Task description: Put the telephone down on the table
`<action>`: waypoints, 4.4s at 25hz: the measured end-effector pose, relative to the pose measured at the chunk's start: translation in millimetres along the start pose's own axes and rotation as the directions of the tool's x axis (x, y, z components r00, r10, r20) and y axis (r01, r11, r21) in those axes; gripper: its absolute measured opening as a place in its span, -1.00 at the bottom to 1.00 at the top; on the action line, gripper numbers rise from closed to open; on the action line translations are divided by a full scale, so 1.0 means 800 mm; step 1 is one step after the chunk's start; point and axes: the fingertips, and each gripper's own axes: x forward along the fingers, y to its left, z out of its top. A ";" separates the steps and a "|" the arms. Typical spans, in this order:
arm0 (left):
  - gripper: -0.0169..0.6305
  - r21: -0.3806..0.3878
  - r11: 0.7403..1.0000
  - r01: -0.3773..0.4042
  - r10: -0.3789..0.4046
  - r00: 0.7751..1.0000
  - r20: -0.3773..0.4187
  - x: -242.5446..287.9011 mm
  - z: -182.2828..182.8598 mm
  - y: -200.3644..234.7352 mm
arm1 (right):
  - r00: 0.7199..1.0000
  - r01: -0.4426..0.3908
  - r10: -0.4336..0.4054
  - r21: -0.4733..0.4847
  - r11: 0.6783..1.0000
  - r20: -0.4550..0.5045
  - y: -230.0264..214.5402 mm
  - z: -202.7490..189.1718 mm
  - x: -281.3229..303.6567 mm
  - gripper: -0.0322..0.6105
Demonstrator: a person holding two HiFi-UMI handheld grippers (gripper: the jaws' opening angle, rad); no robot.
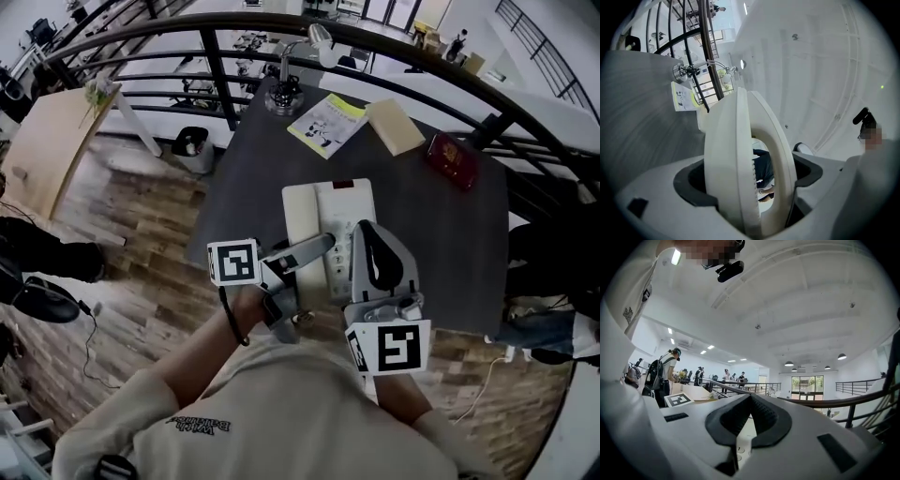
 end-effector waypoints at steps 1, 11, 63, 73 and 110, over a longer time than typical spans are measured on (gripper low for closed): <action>0.51 0.003 1.000 0.005 -0.005 1.000 -0.008 0.003 0.011 0.001 | 1.000 0.009 -0.009 -0.004 1.000 0.001 -0.003 0.001 0.012 -0.89; 0.51 -0.032 0.999 0.007 -0.007 1.000 -0.022 0.044 0.064 0.023 | 1.000 0.001 0.000 0.020 1.000 -0.028 -0.036 -0.012 0.079 -0.89; 0.51 -0.117 0.967 -0.226 0.213 0.971 -0.112 0.159 0.154 0.390 | 0.925 -0.038 0.155 0.322 0.946 -0.346 -0.135 -0.314 0.206 -0.89; 0.51 -0.132 0.959 -0.250 0.234 0.964 -0.126 0.150 0.137 0.409 | 0.915 -0.021 0.162 0.356 0.934 -0.370 -0.143 -0.326 0.196 -0.89; 0.51 0.142 0.608 -0.781 0.773 0.542 -0.330 0.098 0.110 0.454 | 0.948 0.052 0.097 0.451 0.891 -0.303 -0.200 -0.242 0.136 -0.89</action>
